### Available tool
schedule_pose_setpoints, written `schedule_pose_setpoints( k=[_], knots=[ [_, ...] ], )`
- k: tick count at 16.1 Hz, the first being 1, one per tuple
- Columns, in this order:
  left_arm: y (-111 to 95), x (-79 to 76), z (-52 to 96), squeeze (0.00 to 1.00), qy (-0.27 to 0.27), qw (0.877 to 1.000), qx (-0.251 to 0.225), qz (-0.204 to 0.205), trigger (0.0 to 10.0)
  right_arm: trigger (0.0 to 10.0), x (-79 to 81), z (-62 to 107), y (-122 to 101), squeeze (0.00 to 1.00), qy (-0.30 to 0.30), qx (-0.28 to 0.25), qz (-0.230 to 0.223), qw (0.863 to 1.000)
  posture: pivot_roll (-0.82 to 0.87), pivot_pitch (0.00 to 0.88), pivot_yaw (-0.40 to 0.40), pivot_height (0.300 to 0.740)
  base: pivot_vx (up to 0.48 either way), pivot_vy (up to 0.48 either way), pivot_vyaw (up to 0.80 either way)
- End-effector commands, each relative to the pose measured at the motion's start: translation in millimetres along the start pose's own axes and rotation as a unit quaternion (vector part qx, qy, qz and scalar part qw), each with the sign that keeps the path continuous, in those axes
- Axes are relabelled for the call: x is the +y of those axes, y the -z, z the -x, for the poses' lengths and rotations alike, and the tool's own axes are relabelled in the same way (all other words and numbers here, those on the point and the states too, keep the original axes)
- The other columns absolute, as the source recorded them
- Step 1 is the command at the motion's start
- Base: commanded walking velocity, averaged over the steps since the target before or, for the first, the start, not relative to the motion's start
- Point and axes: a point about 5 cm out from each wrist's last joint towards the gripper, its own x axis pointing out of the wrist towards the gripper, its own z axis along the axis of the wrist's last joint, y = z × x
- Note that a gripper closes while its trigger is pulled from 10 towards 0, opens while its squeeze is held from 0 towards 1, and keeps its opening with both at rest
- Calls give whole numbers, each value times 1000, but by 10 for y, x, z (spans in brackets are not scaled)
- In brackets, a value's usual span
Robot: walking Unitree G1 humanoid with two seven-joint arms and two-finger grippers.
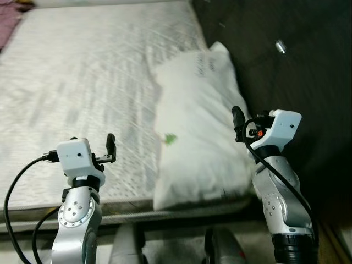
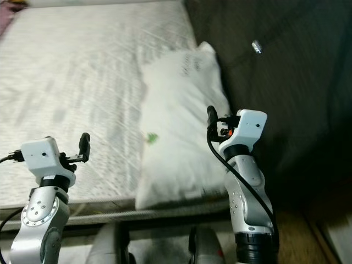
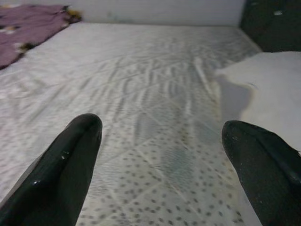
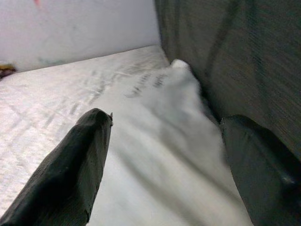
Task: Clean up the room
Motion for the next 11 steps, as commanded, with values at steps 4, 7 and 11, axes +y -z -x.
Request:
schedule_pose_setpoints(
  k=[4,7,11],
  knots=[
    [35,19,-10,0,-14,999,16,23,10000,10000,-27,-6,-7,0,9,3,-2,1000,35,129,0,740,0,0,0],
    [12,5,-9,0,-6,1000,10,17,10000,10000,-32,0,6,0,11,5,0,1000,35,131,1,740,0,0,0],
    [51,3,-14,0,-15,999,25,35,10000,10000,-18,-26,-35,0,23,-2,-2,1000,32,131,2,740,0,0,0]
  ],
)
